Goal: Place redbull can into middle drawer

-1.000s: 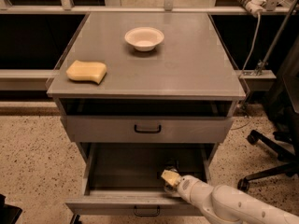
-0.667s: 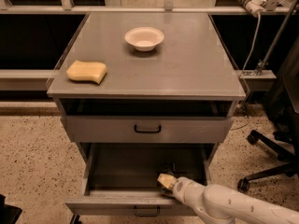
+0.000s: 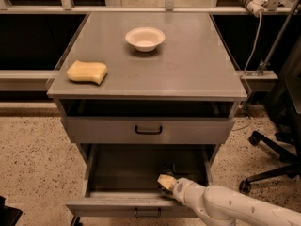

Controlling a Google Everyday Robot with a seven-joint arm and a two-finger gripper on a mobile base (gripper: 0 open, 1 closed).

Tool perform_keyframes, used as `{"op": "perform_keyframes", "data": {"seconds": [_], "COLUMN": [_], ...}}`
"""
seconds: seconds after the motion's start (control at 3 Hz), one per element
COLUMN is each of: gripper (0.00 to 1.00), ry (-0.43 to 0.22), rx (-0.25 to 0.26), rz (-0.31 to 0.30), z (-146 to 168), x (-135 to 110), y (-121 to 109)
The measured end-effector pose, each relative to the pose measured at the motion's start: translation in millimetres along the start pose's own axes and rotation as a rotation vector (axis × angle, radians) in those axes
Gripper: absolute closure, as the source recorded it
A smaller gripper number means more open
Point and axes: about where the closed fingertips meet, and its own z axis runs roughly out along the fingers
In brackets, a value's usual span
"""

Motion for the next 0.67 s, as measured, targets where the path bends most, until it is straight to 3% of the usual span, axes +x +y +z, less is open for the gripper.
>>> {"op": "perform_keyframes", "data": {"seconds": [0.67], "gripper": [0.05], "ry": [0.0], "rx": [0.0], "rz": [0.0], "z": [0.0], "x": [0.0], "y": [0.0]}}
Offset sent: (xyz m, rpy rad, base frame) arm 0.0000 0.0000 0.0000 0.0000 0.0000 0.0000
